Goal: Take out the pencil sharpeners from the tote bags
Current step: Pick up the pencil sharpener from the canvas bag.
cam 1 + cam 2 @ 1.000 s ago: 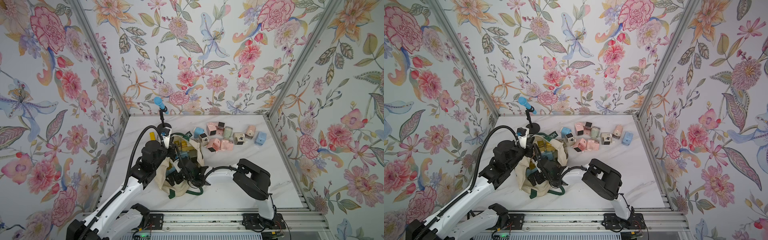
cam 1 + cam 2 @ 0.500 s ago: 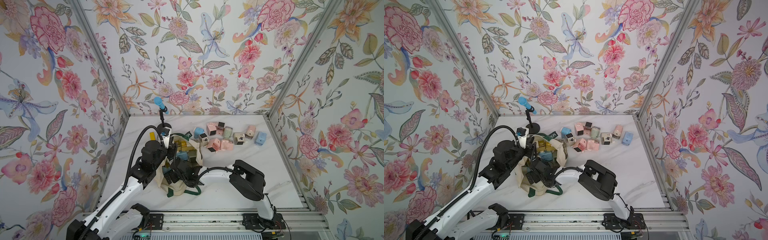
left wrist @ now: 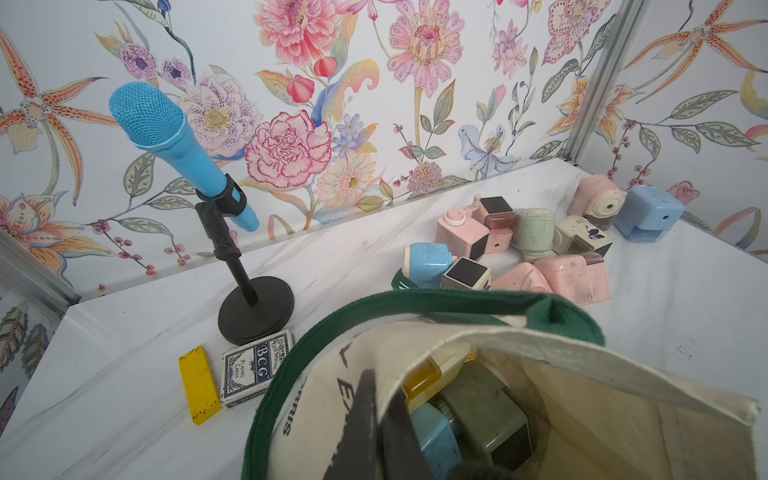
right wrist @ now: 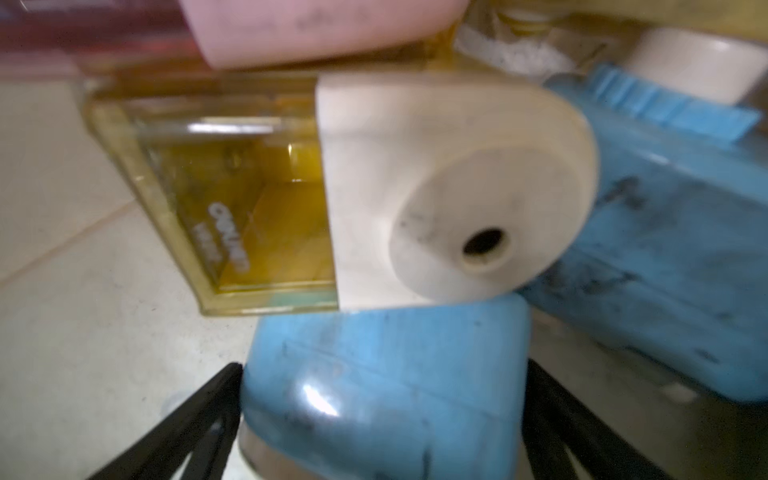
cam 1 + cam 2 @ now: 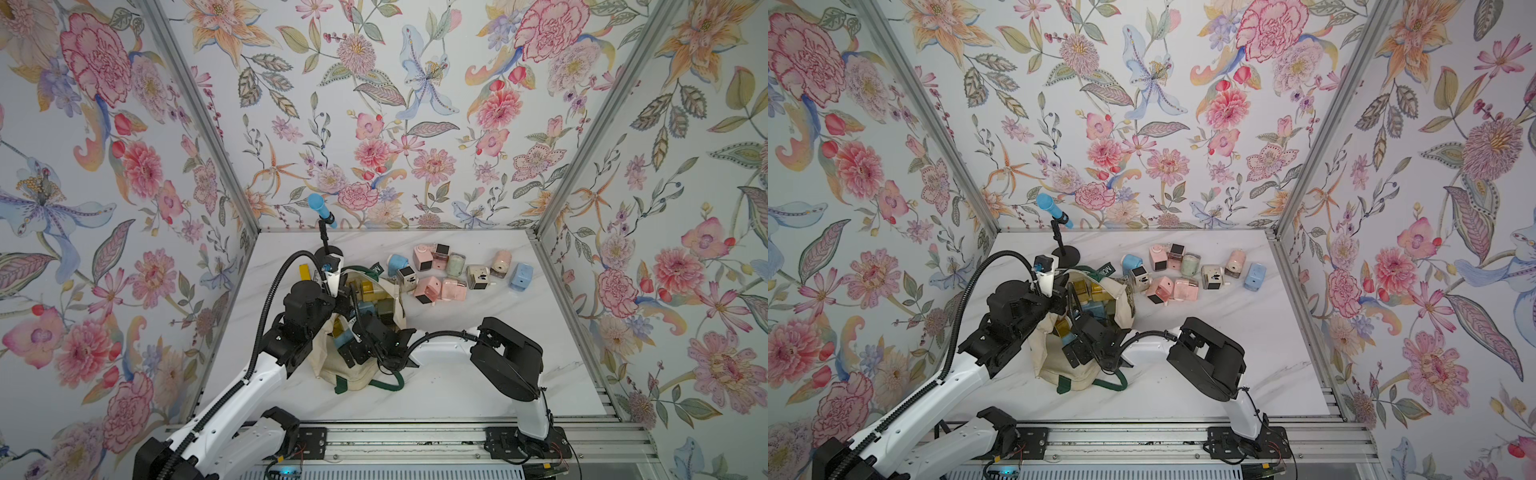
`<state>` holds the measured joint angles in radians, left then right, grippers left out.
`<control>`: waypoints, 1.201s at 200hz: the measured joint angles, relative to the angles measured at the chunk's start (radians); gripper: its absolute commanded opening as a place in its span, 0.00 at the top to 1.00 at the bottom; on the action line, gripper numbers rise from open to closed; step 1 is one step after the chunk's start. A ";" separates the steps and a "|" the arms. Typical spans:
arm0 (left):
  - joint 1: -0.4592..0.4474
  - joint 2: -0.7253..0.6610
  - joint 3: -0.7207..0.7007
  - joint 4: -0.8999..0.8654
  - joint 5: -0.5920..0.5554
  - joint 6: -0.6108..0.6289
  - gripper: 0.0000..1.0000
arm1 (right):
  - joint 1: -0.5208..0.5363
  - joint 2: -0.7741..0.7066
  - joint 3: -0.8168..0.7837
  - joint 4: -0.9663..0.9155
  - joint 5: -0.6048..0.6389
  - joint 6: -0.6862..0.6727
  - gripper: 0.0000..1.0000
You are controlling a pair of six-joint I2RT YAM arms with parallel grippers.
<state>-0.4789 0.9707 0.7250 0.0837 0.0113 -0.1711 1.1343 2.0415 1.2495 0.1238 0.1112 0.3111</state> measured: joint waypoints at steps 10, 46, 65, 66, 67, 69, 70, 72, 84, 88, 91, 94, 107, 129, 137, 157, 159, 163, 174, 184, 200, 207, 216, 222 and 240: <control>0.000 0.001 0.000 0.000 0.000 0.000 1.00 | 0.000 0.018 0.015 -0.001 0.002 0.002 0.00; 0.000 0.001 0.000 0.000 0.002 0.000 1.00 | 0.003 0.080 0.073 -0.024 0.026 0.026 0.00; 0.000 0.002 0.000 0.000 0.003 0.000 1.00 | 0.003 0.097 0.100 -0.031 0.047 0.031 0.03; 0.000 0.002 0.000 0.000 0.003 0.000 1.00 | 0.003 0.097 0.101 -0.032 0.047 0.033 0.03; 0.000 0.002 0.000 0.000 0.003 0.000 1.00 | 0.003 0.097 0.101 -0.032 0.048 0.034 0.04; 0.000 0.002 0.000 0.000 0.003 0.000 1.00 | 0.003 0.097 0.101 -0.032 0.048 0.033 0.05; 0.000 0.002 0.000 0.000 0.003 0.000 1.00 | 0.003 0.098 0.101 -0.031 0.047 0.034 0.05; 0.000 0.002 0.000 0.000 0.003 0.000 1.00 | 0.003 0.098 0.101 -0.031 0.048 0.035 0.06; 0.000 0.002 0.000 0.000 0.003 0.000 1.00 | 0.003 0.098 0.100 -0.029 0.043 0.037 0.11; 0.000 0.002 0.000 0.000 0.003 0.000 1.00 | 0.003 0.098 0.099 -0.028 0.041 0.035 0.12; 0.000 0.003 0.000 0.000 0.003 0.000 1.00 | 0.003 0.098 0.098 -0.027 0.039 0.038 0.13; 0.000 0.003 0.000 0.000 0.003 0.000 1.00 | 0.003 0.098 0.098 -0.025 0.039 0.036 0.14; 0.000 0.005 0.001 0.000 0.003 0.000 1.00 | 0.003 0.096 0.096 -0.024 0.035 0.030 0.18; 0.000 0.005 0.002 0.000 0.003 0.000 1.00 | 0.003 0.074 0.068 -0.024 0.029 0.006 0.22; 0.000 0.005 0.002 0.000 0.003 0.000 1.00 | 0.003 0.058 0.050 -0.026 0.025 -0.005 0.22; 0.000 0.005 0.002 0.000 0.003 0.000 1.00 | 0.003 0.010 0.012 -0.043 -0.002 -0.034 0.24; 0.000 0.005 0.002 0.000 0.003 0.000 1.00 | 0.004 0.005 0.010 -0.045 -0.005 -0.038 0.24; 0.000 0.005 0.002 0.000 0.003 0.000 1.00 | 0.004 -0.006 0.006 -0.053 -0.015 -0.047 0.24; 0.000 0.006 0.002 -0.001 0.003 0.000 1.00 | 0.008 -0.034 -0.003 -0.063 -0.036 -0.066 0.24; 0.001 0.006 0.002 -0.001 0.003 0.000 1.00 | 0.017 -0.065 -0.009 -0.073 -0.060 -0.093 0.24; 0.001 0.009 0.002 0.000 0.003 0.000 1.00 | 0.034 -0.112 -0.009 -0.080 -0.096 -0.126 0.24; 0.001 0.011 0.002 0.000 0.003 0.000 1.00 | 0.042 -0.133 -0.009 -0.084 -0.111 -0.140 0.23; 0.001 0.013 0.003 -0.001 0.003 0.000 1.00 | 0.050 -0.158 -0.008 -0.089 -0.130 -0.152 0.23; 0.001 0.013 0.006 0.000 0.004 0.001 1.00 | 0.054 -0.170 -0.007 -0.098 -0.141 -0.157 0.23; 0.002 0.012 0.010 -0.001 0.004 0.000 1.00 | 0.056 -0.191 -0.002 -0.136 -0.164 -0.163 0.23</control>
<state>-0.4770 0.9829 0.7345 0.0826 0.0154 -0.1715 1.1908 1.8507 1.2472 -0.0120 -0.0532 0.1486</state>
